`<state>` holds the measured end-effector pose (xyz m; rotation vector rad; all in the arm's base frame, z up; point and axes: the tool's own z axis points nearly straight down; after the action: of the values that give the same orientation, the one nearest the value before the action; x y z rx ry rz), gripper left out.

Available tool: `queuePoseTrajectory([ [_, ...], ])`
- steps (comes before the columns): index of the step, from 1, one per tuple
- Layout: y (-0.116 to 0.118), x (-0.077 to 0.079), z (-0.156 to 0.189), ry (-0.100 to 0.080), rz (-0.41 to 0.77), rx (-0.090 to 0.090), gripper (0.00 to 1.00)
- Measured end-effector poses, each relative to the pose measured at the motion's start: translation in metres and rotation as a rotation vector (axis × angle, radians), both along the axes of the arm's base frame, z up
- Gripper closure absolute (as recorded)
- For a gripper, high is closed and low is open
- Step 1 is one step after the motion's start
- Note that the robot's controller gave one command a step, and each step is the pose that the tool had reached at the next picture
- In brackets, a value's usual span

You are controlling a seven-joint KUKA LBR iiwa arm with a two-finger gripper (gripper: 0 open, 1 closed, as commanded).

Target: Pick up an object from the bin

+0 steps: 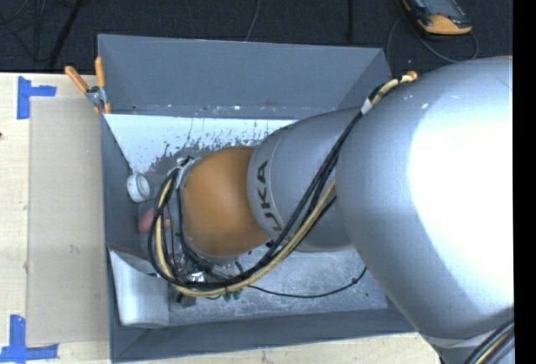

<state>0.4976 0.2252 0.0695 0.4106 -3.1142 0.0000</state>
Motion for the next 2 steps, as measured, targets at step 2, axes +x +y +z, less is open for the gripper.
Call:
queuePoseTrajectory([
  [2, -0.010, -0.016, 0.085, 0.004, -0.154, -0.003, 1.00],
])
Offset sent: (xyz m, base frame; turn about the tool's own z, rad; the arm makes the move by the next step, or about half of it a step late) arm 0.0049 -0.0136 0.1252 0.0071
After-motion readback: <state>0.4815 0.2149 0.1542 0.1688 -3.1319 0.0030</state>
